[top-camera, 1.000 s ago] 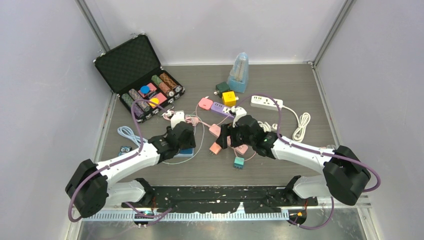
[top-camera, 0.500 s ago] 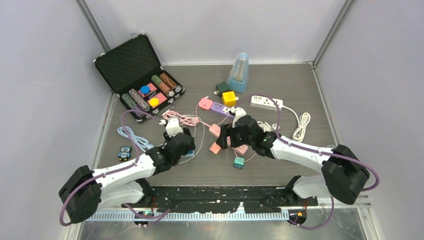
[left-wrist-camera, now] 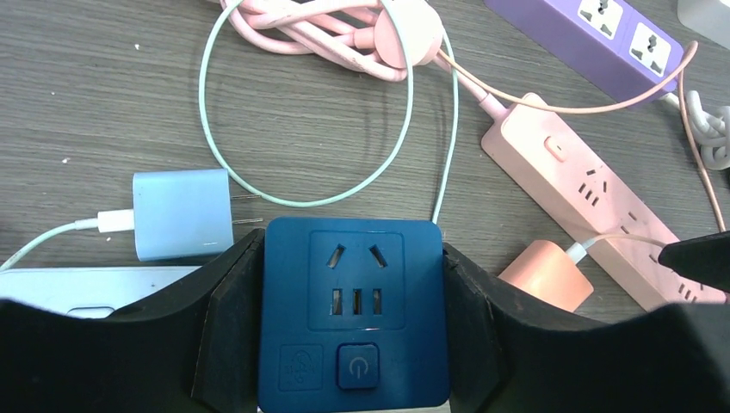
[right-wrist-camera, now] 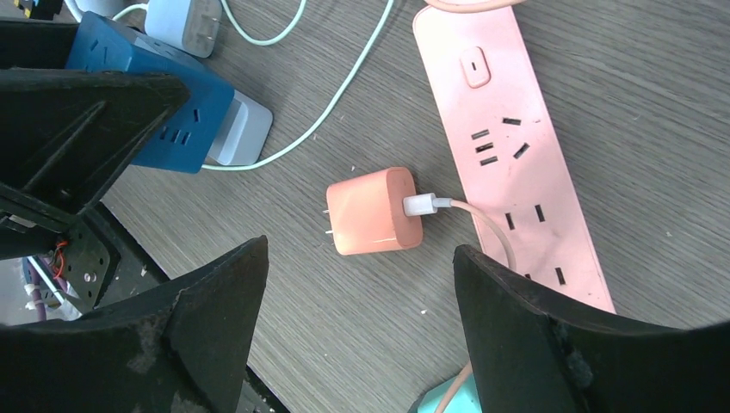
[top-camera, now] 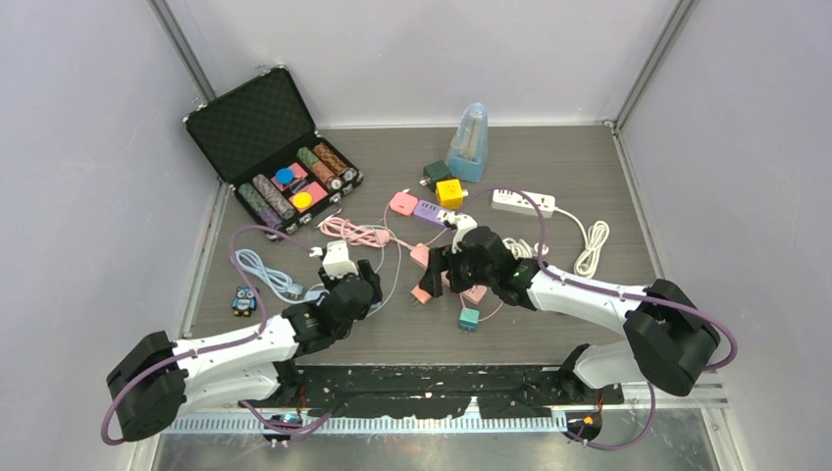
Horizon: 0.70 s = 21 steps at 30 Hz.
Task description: Insert the plug
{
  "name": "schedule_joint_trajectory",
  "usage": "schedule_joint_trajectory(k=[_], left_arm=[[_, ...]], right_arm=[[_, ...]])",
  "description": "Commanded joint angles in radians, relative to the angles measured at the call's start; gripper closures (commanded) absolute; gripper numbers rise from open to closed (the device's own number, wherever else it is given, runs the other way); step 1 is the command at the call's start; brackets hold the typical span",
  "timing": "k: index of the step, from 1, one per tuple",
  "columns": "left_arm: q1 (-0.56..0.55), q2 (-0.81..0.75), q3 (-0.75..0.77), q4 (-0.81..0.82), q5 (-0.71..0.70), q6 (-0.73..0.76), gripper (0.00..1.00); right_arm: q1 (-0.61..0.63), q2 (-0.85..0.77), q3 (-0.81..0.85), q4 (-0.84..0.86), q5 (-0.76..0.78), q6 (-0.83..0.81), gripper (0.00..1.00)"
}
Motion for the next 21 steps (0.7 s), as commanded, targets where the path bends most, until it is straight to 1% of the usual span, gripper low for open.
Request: schedule_joint_trajectory(k=[1, 3, 6, 10, 15, 21], left_arm=[[-0.062, 0.051, -0.049, -0.107, -0.021, 0.007, 0.87], [-0.087, 0.063, -0.06, -0.105, -0.062, -0.01, 0.91], [-0.127, 0.076, -0.076, -0.096, -0.141, -0.039, 0.92], [-0.167, 0.108, -0.076, -0.087, -0.191, -0.038, 0.92], [-0.17, 0.192, -0.057, -0.09, -0.169, -0.054, 0.95], [-0.171, 0.276, -0.007, -0.094, -0.122, -0.021, 0.96]], right_arm=[[-0.006, 0.01, 0.035, 0.049, -0.03, -0.002, 0.17], [-0.007, 0.021, 0.044, 0.049, -0.035, -0.002, 0.17], [-0.006, 0.041, 0.053, 0.053, -0.042, -0.001, 0.17], [-0.006, 0.059, 0.058, 0.061, -0.049, 0.005, 0.17], [-0.006, 0.058, 0.058, 0.062, -0.051, 0.009, 0.17], [-0.005, 0.038, 0.054, 0.06, -0.037, 0.01, 0.17]])
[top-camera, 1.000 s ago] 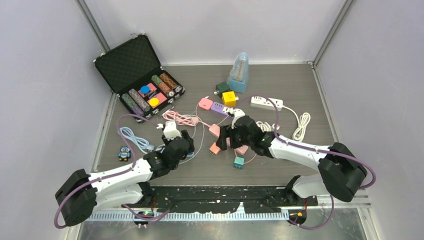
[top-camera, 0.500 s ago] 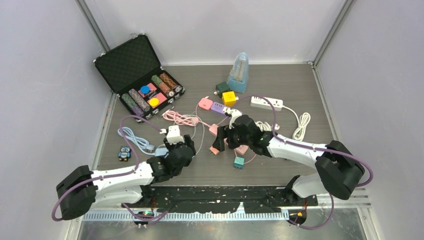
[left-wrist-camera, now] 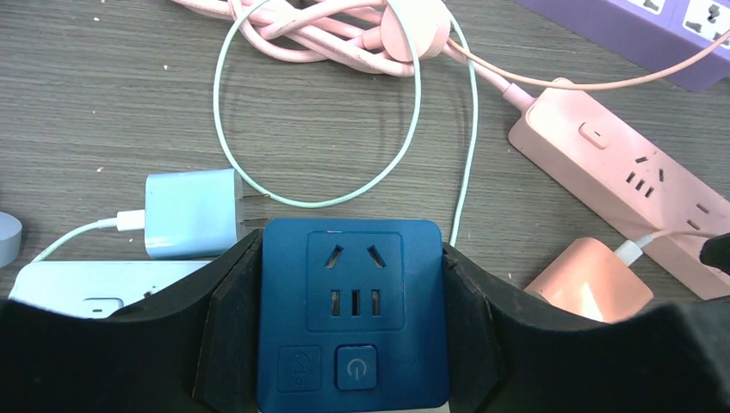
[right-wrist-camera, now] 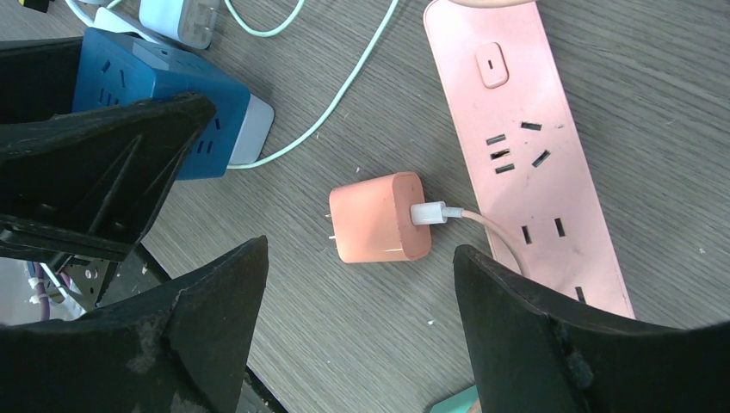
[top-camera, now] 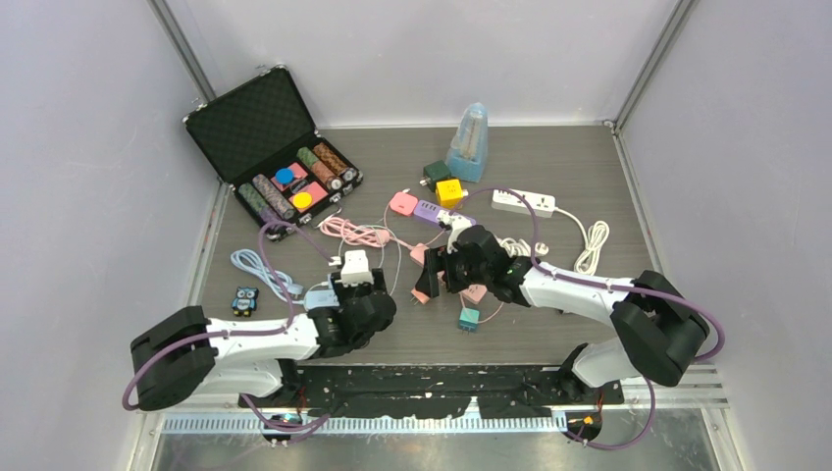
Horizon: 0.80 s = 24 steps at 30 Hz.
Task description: Insert the plug
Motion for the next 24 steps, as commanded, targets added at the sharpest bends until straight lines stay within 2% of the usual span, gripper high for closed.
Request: schedule_joint_trajectory(k=[1, 3, 5, 7, 12, 14, 18, 24], left_arm=[[-0.009, 0.089, -0.02, -0.152, 0.126, -0.023, 0.95], [-0.01, 0.088, -0.021, -0.157, 0.126, -0.029, 0.92], [-0.009, 0.063, -0.016, -0.18, 0.121, -0.045, 0.8], [-0.009, 0.023, -0.002, -0.218, 0.113, -0.05, 0.63], [-0.007, -0.096, 0.098, -0.344, 0.083, -0.025, 0.12], [0.001, -0.142, 0.134, -0.383, 0.078, -0.009, 0.02], [0.075, -0.214, 0.183, -0.432, 0.15, 0.025, 0.0], [0.226, -0.307, 0.203, -0.446, 0.371, 0.082, 0.0]], right_arm=[[-0.006, -0.028, 0.034, 0.039, 0.004, 0.007, 0.17], [-0.006, -0.034, 0.035, 0.038, 0.004, 0.007, 0.17], [-0.007, -0.039, 0.036, 0.036, 0.005, 0.007, 0.16], [-0.005, -0.046, 0.038, 0.034, 0.005, 0.004, 0.16], [-0.007, -0.078, 0.048, 0.029, 0.008, 0.002, 0.13], [-0.007, -0.09, 0.055, 0.018, 0.014, -0.002, 0.11], [-0.007, -0.112, 0.071, -0.018, 0.037, -0.009, 0.1], [-0.007, -0.131, 0.103, -0.136, 0.11, -0.008, 0.14]])
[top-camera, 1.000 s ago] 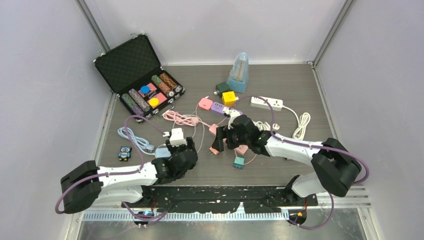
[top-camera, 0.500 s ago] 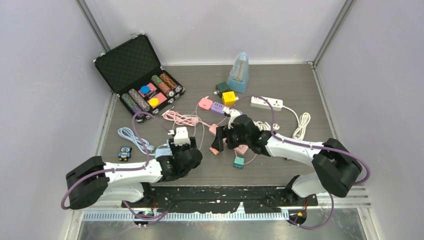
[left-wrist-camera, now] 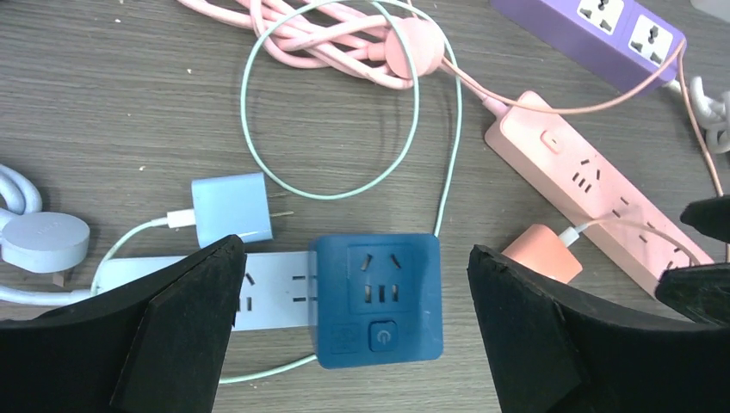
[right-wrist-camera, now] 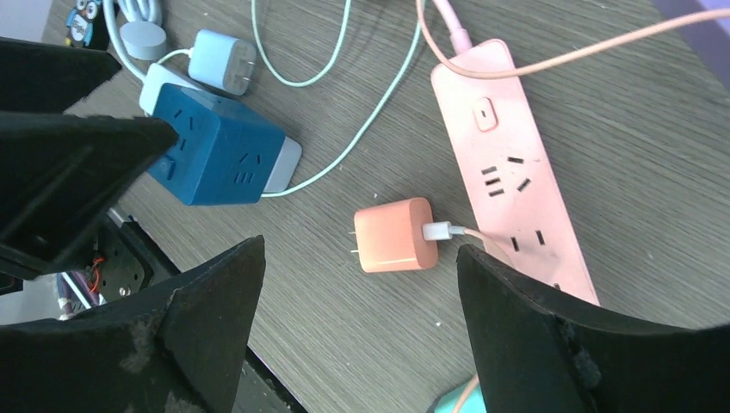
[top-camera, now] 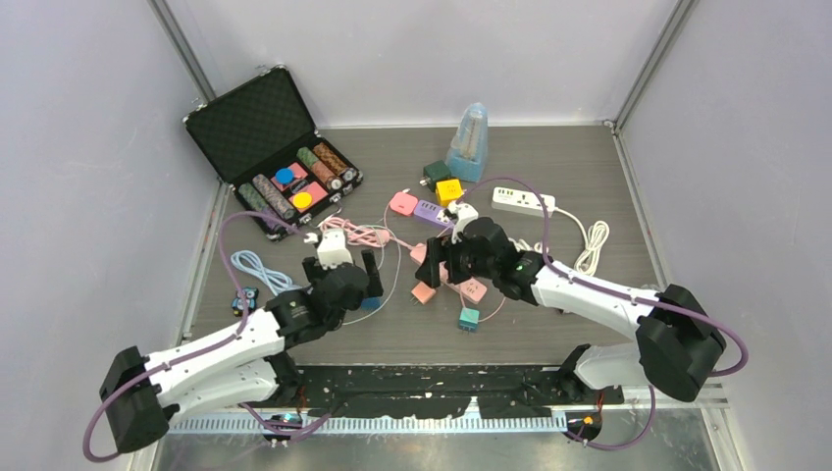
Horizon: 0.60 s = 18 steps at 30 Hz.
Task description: Insert the plug
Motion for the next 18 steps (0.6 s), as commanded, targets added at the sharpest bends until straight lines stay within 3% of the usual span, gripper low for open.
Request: schedule_joint_trajectory(k=[1, 6, 18], left_arm=[[0.098, -0.061, 0.026, -0.04, 0.176, 0.063, 0.0], [0.225, -0.101, 0.043, -0.02, 0.359, 0.099, 0.0], [0.45, -0.054, 0.097, 0.005, 0.621, 0.136, 0.11]], right_arm=[[-0.002, -0.035, 0.068, -0.098, 0.1, 0.0, 0.16], [-0.002, -0.025, 0.115, -0.192, 0.267, 0.007, 0.18], [-0.116, 0.017, 0.205, -0.279, 0.419, -0.023, 0.2]])
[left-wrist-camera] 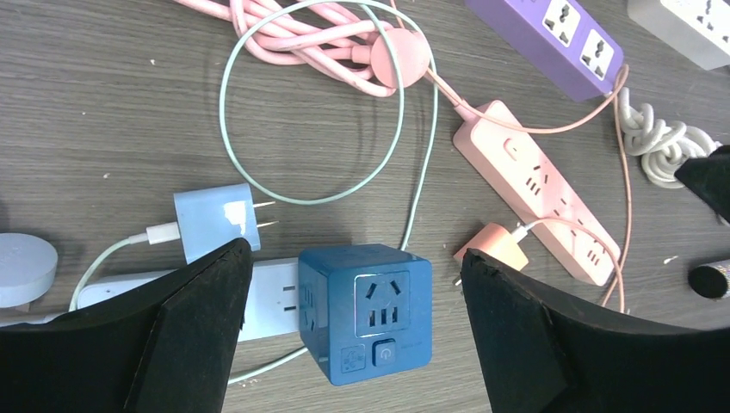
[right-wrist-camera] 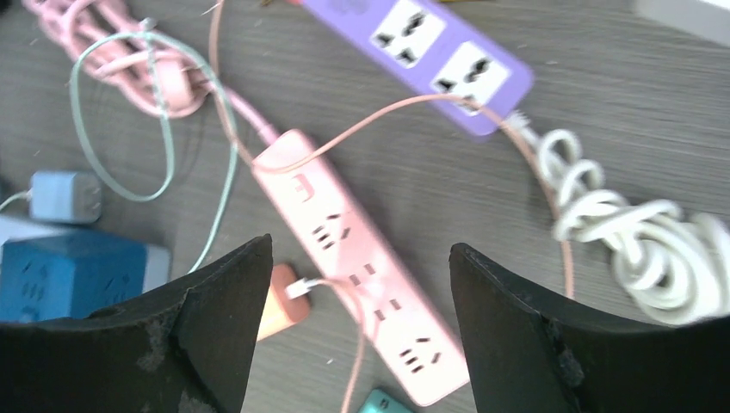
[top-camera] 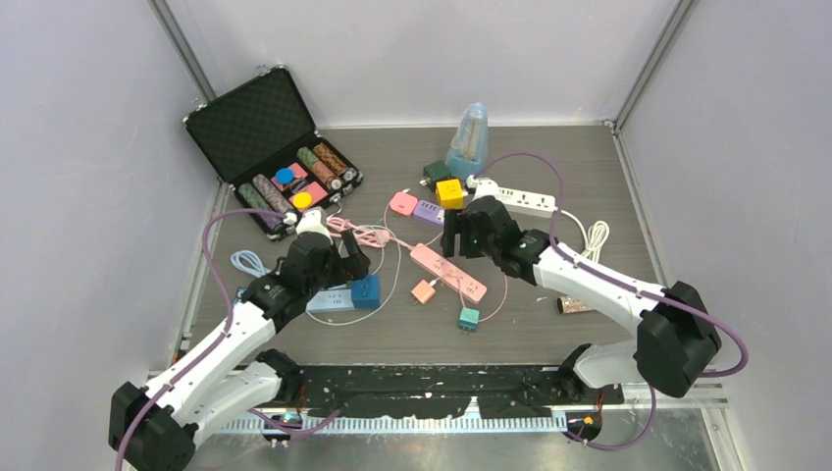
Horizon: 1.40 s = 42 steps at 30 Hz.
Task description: Insert the plug
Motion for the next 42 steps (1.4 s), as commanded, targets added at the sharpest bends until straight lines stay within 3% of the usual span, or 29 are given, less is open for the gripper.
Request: schedule_joint_trajectory(k=[1, 8, 13, 20, 25, 35, 39, 42], left_arm=[[0.049, -0.003, 0.041, 0.03, 0.109, 0.031, 0.11], [0.078, 0.003, 0.046, 0.041, 0.133, 0.036, 0.1], [0.081, 0.029, 0.072, 0.026, 0.141, 0.039, 0.1], [0.088, 0.054, 0.09, 0.017, 0.138, 0.042, 0.1], [0.093, 0.083, 0.111, 0.006, 0.137, 0.044, 0.1], [0.093, 0.105, 0.094, 0.009, 0.137, 0.031, 0.1], [0.095, 0.1, 0.097, 0.014, 0.138, 0.032, 0.1], [0.094, 0.092, 0.101, 0.019, 0.143, 0.038, 0.1]], right_arm=[[-0.068, -0.016, 0.028, -0.035, 0.091, -0.023, 0.2], [-0.182, -0.007, 0.061, 0.032, 0.024, -0.111, 0.14], [-0.204, 0.202, 0.264, 0.032, -0.003, -0.193, 0.08], [-0.213, 0.481, 0.487, 0.03, 0.003, -0.253, 0.08], [-0.214, 0.634, 0.625, 0.013, -0.017, -0.303, 0.2], [-0.216, 0.739, 0.674, 0.004, -0.015, -0.327, 0.27], [-0.215, 0.74, 0.675, 0.012, -0.002, -0.327, 0.41], [-0.214, 0.709, 0.667, 0.031, 0.003, -0.328, 0.62]])
